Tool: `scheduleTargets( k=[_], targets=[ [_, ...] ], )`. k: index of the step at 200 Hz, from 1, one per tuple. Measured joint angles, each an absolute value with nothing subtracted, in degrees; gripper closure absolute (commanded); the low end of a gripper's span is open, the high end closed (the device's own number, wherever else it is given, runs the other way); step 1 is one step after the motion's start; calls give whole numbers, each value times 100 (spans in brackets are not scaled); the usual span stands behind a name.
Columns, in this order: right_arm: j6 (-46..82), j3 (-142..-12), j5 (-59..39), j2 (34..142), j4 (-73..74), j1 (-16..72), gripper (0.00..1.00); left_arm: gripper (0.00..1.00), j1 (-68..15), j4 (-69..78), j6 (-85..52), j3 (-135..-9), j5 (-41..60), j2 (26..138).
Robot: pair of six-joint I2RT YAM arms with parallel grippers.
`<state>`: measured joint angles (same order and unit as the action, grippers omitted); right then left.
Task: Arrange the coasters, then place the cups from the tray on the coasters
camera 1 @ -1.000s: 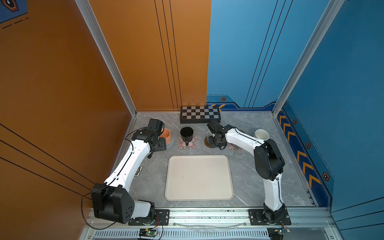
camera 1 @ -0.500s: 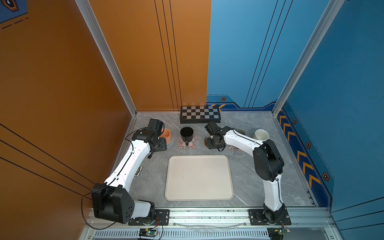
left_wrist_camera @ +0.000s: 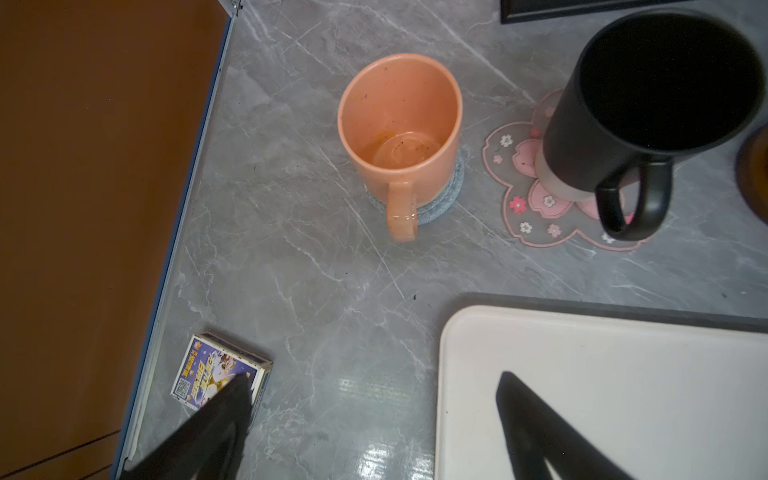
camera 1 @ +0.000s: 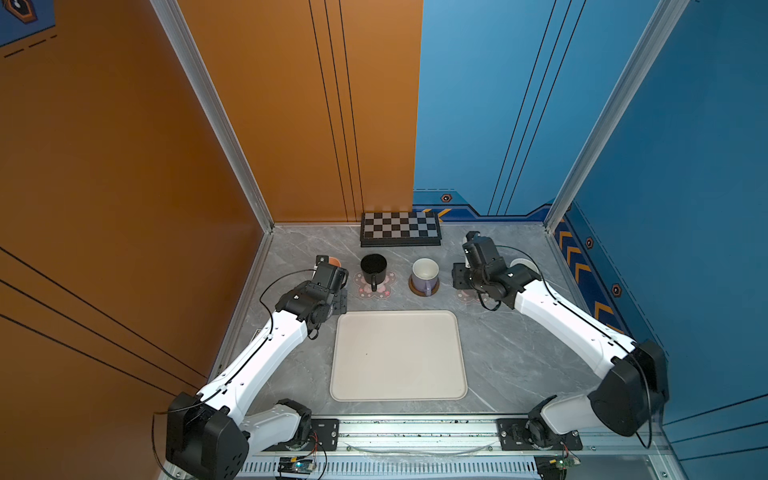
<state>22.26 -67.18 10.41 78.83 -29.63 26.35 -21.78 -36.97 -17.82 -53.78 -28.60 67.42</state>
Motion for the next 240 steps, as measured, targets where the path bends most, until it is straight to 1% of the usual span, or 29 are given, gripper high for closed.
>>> scheduleTargets(
  k=[7, 13, 17, 30, 47, 73, 84, 94, 99, 142, 188, 214, 240],
  targets=[
    [2174, -6447, 1070, 7620, -2886, 2394, 41, 4, -2178, -3500, -1791, -5192, -2945, 6689],
    [2119, -6208, 1092, 7411, -2792, 2196, 38, 0, -2178, -3312, -1800, -5022, -3026, 6617],
    [2047, -6047, 1098, 7277, -2718, 2078, 36, 2, -2178, -3148, -1804, -4871, -3111, 6539],
    [1852, -5446, 1146, 6775, -2443, 1682, 31, 2, -2156, -2630, -1780, -4399, -3352, 6270],
    [1667, -4733, 1081, 6206, -2051, 1284, 25, 2, -1962, -2014, -1758, -3953, -3345, 6025],
    [1535, -3953, 1015, 5690, -1387, 961, 14, 2, -1656, -1308, -1710, -3835, -3350, 6086],
    [1494, -3699, 1015, 5577, -1116, 897, 9, 2, -1616, -1087, -1651, -3837, -3457, 6169],
    [1494, -3529, 1007, 5533, -923, 808, 2, 2, -1579, -974, -1605, -3837, -3566, 6263],
    [1494, -3463, 985, 5531, -847, 753, 0, 2, -1562, -943, -1588, -3837, -3634, 6318],
    [1479, -3221, 919, 5548, -523, 513, 0, 2, -1387, -591, -1590, -3730, -4289, 6462],
    [1433, -2716, 895, 5631, 156, 296, 0, 2, -1251, 620, -1234, -2812, -5096, 6635],
    [1278, -2534, 838, 5927, 523, 294, 0, 2, -1026, 923, -1133, -2770, -5286, 6943],
    [1157, -2530, 753, 6294, 932, 292, 0, 2, -1007, 1188, -1138, -2709, -5315, 6997]
  ],
)
